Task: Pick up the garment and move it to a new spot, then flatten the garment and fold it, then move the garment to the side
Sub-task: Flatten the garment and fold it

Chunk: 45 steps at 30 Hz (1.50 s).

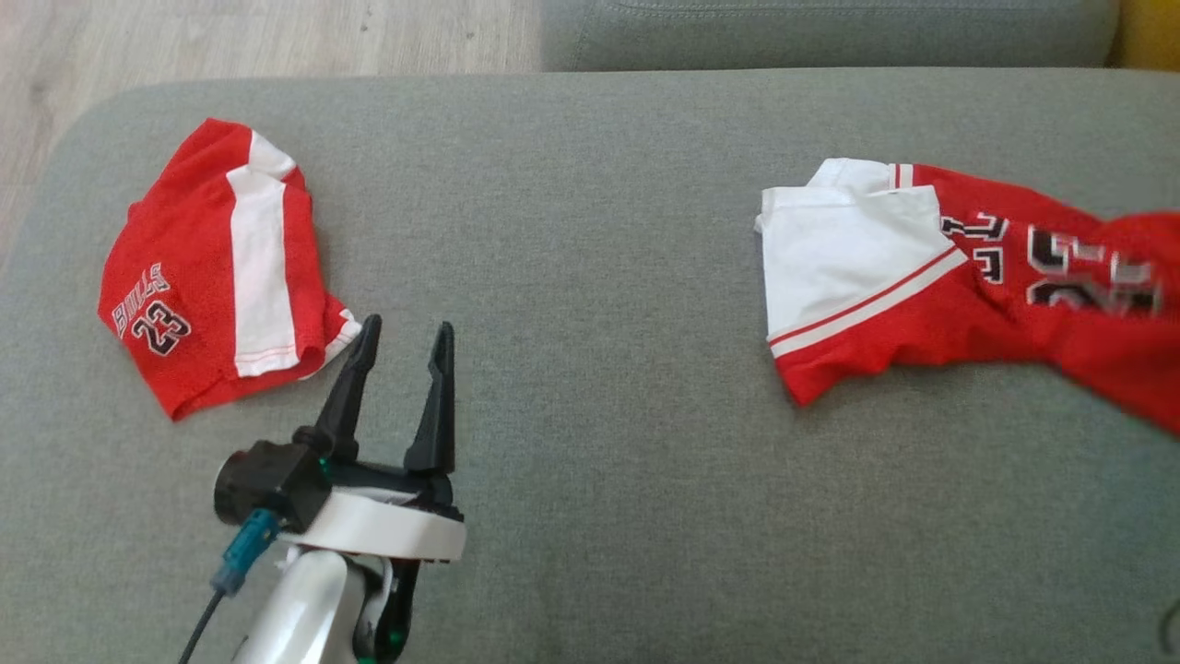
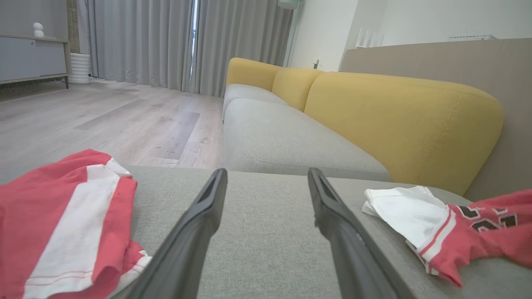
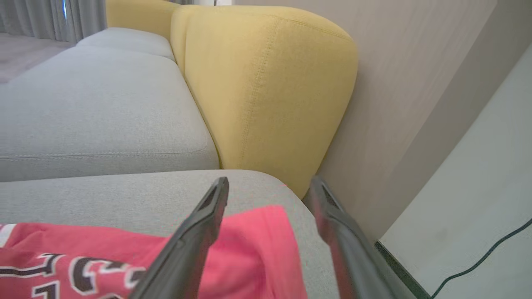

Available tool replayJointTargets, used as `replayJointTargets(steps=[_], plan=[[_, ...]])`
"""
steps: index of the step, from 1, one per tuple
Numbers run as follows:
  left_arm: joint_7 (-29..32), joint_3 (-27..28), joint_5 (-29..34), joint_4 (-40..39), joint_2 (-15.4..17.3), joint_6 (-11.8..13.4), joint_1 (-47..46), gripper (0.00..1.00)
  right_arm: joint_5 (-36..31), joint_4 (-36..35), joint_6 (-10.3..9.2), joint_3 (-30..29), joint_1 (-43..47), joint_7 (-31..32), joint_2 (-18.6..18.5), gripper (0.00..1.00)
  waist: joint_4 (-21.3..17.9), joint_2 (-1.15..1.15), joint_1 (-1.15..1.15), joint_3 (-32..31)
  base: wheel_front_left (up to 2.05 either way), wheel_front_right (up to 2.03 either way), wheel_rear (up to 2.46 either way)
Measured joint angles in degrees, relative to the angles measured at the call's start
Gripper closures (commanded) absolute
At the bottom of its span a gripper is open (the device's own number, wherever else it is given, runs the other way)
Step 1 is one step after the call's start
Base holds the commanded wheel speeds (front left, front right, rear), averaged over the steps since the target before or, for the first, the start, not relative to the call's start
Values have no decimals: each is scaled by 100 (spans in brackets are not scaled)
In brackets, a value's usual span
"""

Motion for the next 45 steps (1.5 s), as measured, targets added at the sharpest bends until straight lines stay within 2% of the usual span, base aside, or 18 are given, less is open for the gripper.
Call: replayJointTargets(steps=[3,7,12,17,22,28,34,45], plan=[[0,22,8,14,-7,-2,2,0,31,-62,0,111,9,-77,152,0,-20,0,0,-27,0,0,0],[0,88,56,13,-59,-52,15,0,401,-201,0,657,86,-350,398,0,-76,0,0,-111,0,0,0],[0,179,118,-11,-88,-94,180,0,1319,-403,0,1788,653,-667,486,0,-153,0,0,-208,0,0,0],[0,236,148,-60,-111,-99,223,0,2674,-482,0,3142,1520,-966,534,0,-222,0,0,-258,0,0,0],[0,339,201,-112,-134,-101,243,0,3190,-595,0,3863,2123,-1165,544,0,-284,0,0,-284,0,0,0],[0,338,258,-144,-174,-147,327,0,3242,-658,0,3936,2145,-1223,543,0,-281,0,0,-249,0,0,0],[0,313,259,-142,-215,-191,326,0,2828,-569,0,3696,1830,-1191,543,0,-163,0,0,-159,0,0,0],[0,194,298,-69,-263,-240,214,0,1907,531,0,2782,689,-513,537,0,236,0,0,126,0,0,0]])
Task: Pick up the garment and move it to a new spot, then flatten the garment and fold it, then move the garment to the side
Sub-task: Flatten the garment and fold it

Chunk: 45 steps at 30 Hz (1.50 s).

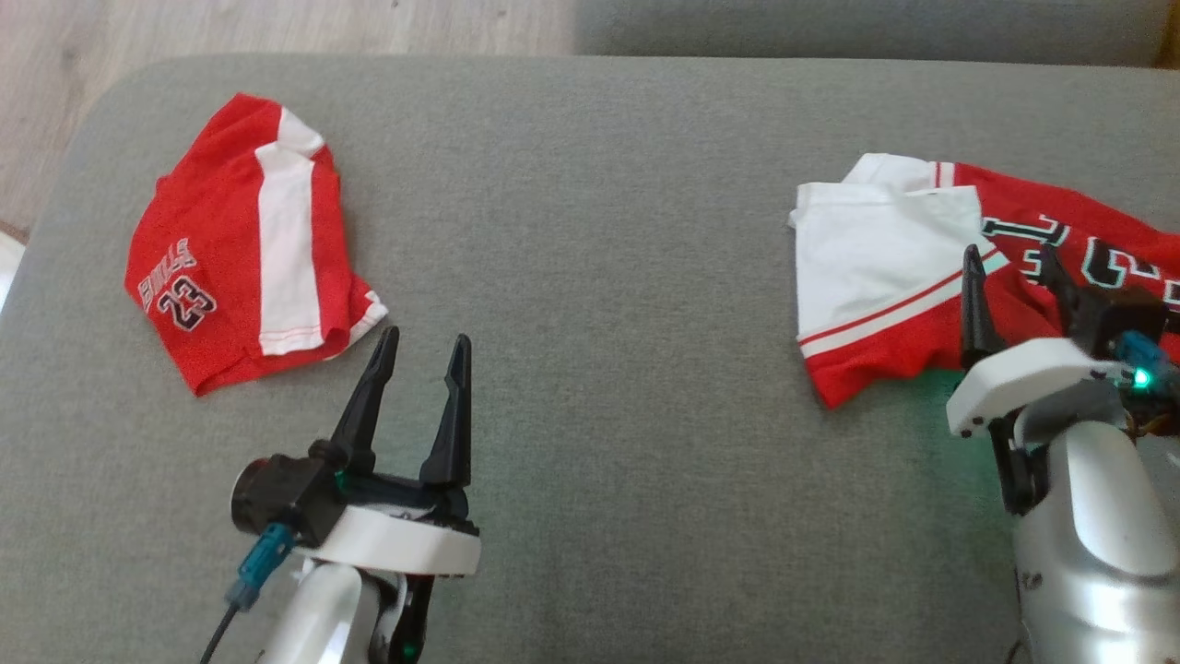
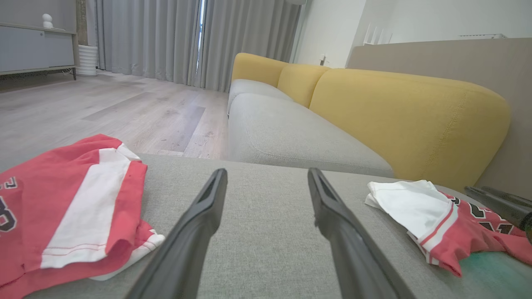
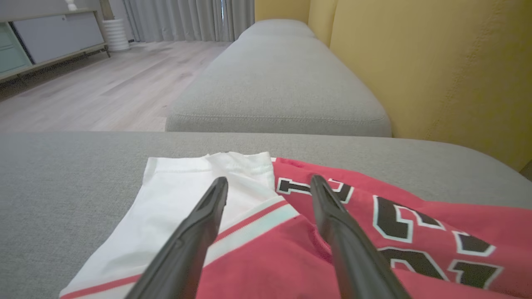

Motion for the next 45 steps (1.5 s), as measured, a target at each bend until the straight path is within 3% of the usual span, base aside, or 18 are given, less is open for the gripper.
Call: replayJointTargets(steps=[18,19,20,26,31,38,45], plan=[[0,-203,0,63,-26,-12,-160,0,-808,1661,0,-380,-1252,53,-220,0,304,0,0,328,0,0,0],[0,-213,0,66,-33,-12,-160,0,-839,1741,0,-398,-1291,46,-222,45,313,0,0,334,0,0,0],[0,-215,0,66,-35,-12,-160,0,-870,1826,0,-420,-1330,10,-222,100,319,0,0,340,0,0,0],[0,-220,0,86,-34,-11,-161,0,-904,2083,0,-405,-1513,-420,-221,100,314,0,0,329,0,0,0],[0,-197,0,118,-35,-9,-159,0,-524,1864,0,111,-1595,-723,-146,100,234,0,0,170,0,0,0],[0,-133,-2,75,-35,5,-111,0,733,627,0,1803,-1404,-778,-141,100,181,0,-1,-142,0,0,0],[0,56,-14,-8,-36,55,74,0,1482,-299,0,3408,-189,-750,-134,100,135,0,-1,-416,0,0,0]])
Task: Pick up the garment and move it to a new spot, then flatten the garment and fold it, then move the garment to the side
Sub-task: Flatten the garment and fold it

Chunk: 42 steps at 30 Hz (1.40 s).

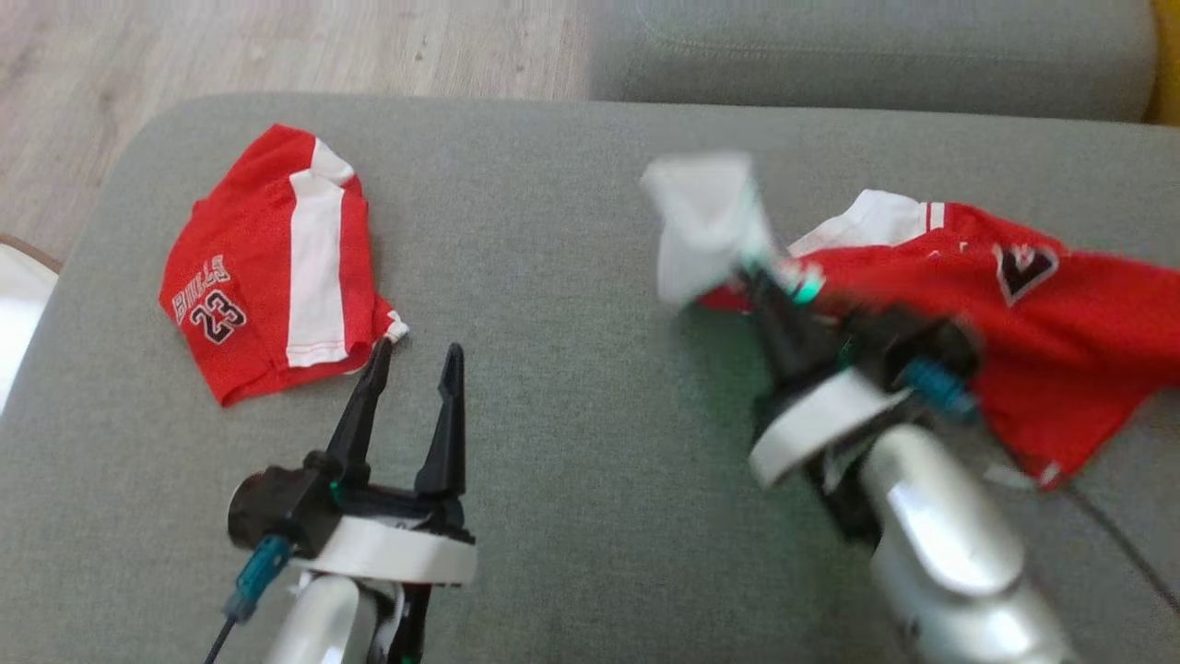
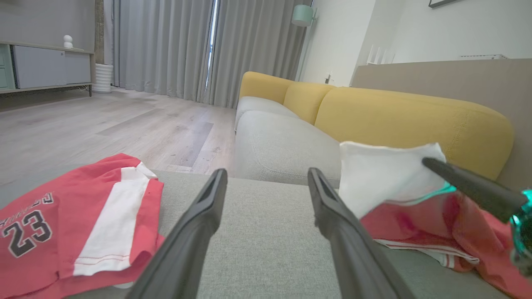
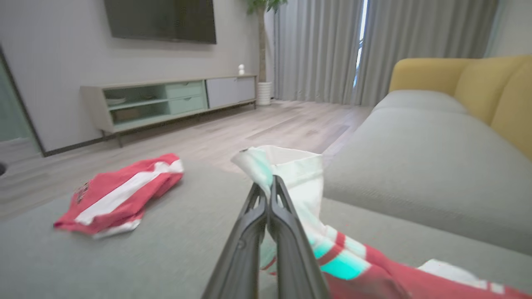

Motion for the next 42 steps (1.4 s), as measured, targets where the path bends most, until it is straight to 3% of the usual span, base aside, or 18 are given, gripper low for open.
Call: replayJointTargets(steps=[7,12,13,20,29,35,42], plan=[[0,112,0,-15,2,0,167,0,337,-129,0,1246,724,474,3,100,-35,0,0,-205,0,0,0],[0,110,7,-14,2,-1,193,0,512,130,0,1601,834,708,10,100,-120,0,0,-278,0,0,0],[0,111,7,-15,2,-1,196,0,538,187,0,1603,831,715,11,0,-147,0,0,-283,0,0,0],[0,136,18,-31,3,-2,294,0,560,339,0,1371,825,657,19,0,-385,0,1,-268,0,0,0],[0,190,60,-190,2,-8,289,0,333,-92,0,-7,859,370,14,0,-708,0,1,-217,0,0,0],[0,210,60,-279,2,-7,288,0,-34,-747,0,-1214,1341,274,19,0,-833,0,1,-193,0,0,0],[0,114,56,-355,1,-7,256,0,-388,-1234,0,-1833,1486,492,66,0,-685,0,1,-50,0,0,0]])
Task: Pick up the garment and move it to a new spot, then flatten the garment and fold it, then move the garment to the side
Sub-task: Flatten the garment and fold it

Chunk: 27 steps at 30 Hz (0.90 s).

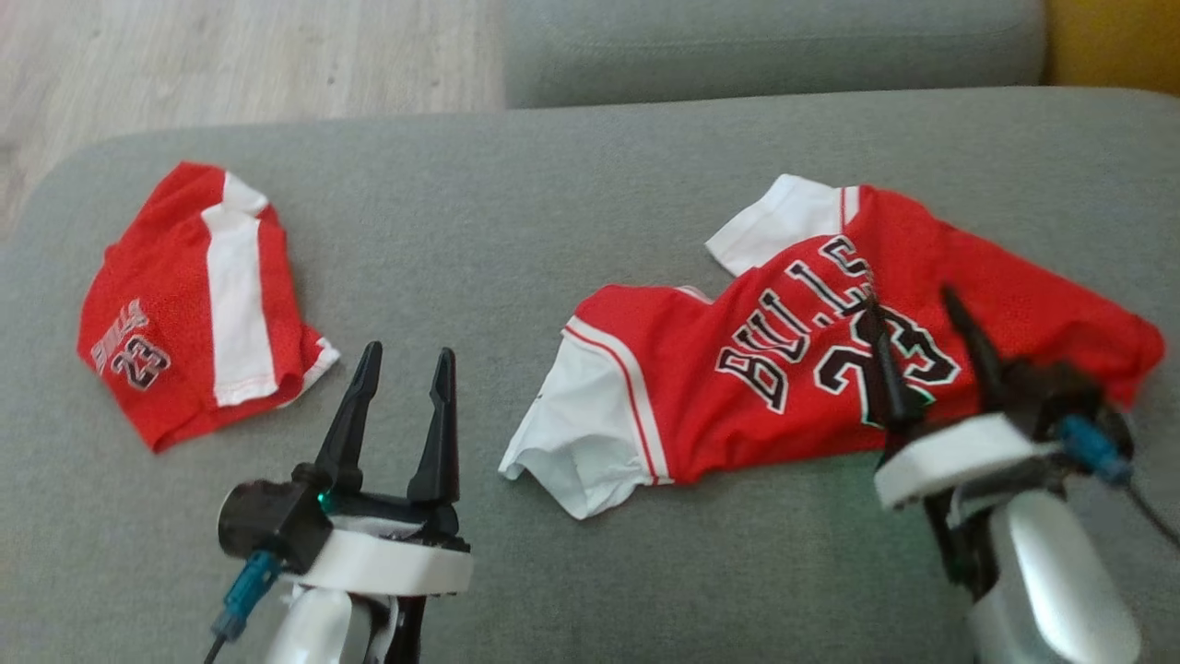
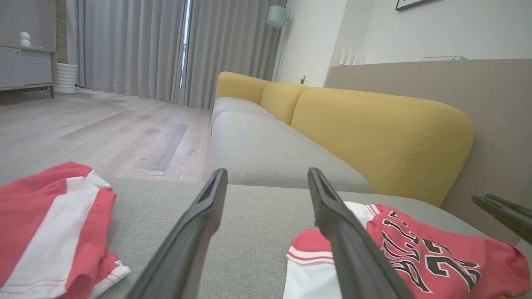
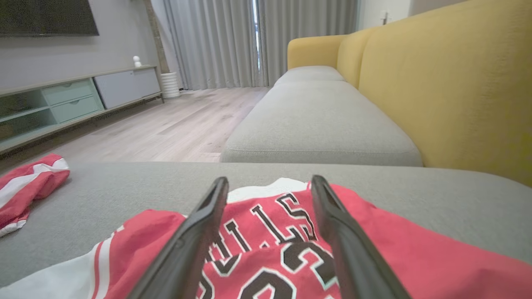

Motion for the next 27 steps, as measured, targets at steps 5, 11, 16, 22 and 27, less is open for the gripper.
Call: replayJointTargets(steps=[5,11,16,22,27], plan=[[0,-122,-79,-31,1,0,-176,0,-438,68,0,-471,-818,699,23,0,242,0,0,267,0,0,0],[-1,-422,-269,-43,-4,11,-593,0,-770,1274,0,-699,-2506,2073,-324,0,688,0,2,699,0,0,0],[-1,-625,-446,-21,-11,67,-740,0,-694,2546,0,-660,-3248,3010,-802,0,1145,0,2,1001,0,0,0],[-1,-760,-553,11,-13,141,-816,0,-466,3504,0,-366,-3640,3710,-1044,0,1560,0,1,1196,0,0,0],[-1,-811,-553,8,-13,156,-821,0,-326,3902,0,-225,-4010,3846,-1211,0,1688,0,0,1258,0,0,0]])
